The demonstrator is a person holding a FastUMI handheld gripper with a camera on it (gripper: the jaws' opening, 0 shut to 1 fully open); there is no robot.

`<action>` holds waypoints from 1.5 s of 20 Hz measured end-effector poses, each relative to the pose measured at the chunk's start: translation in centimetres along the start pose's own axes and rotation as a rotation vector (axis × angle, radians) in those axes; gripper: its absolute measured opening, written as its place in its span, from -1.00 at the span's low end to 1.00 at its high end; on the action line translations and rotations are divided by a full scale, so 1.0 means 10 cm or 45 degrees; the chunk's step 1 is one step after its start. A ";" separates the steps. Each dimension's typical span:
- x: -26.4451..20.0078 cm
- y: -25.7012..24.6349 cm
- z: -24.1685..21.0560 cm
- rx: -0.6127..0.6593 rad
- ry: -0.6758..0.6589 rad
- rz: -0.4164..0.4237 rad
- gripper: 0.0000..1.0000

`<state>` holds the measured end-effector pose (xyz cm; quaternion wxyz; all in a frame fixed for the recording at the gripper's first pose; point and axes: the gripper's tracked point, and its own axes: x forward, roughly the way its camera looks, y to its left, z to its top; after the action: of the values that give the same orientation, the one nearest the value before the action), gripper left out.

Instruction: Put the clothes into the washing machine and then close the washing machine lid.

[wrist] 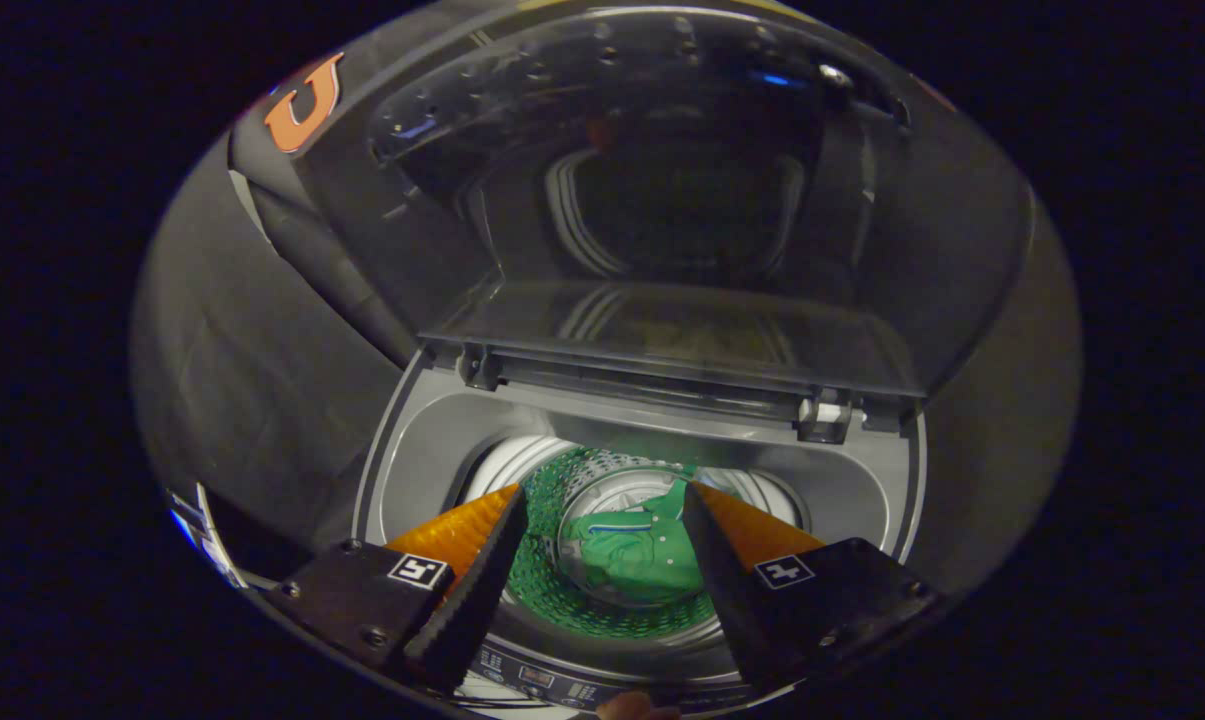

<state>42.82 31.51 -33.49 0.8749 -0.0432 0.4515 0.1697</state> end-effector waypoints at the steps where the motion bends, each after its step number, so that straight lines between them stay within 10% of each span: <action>1: -0.02 0.02 0.01 -0.017 -0.009 0.003 0.93; 30: -2.14 0.32 1.61 0.090 -0.578 0.115 0.92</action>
<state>42.79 32.66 -6.54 0.9466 0.0471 0.2502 0.1980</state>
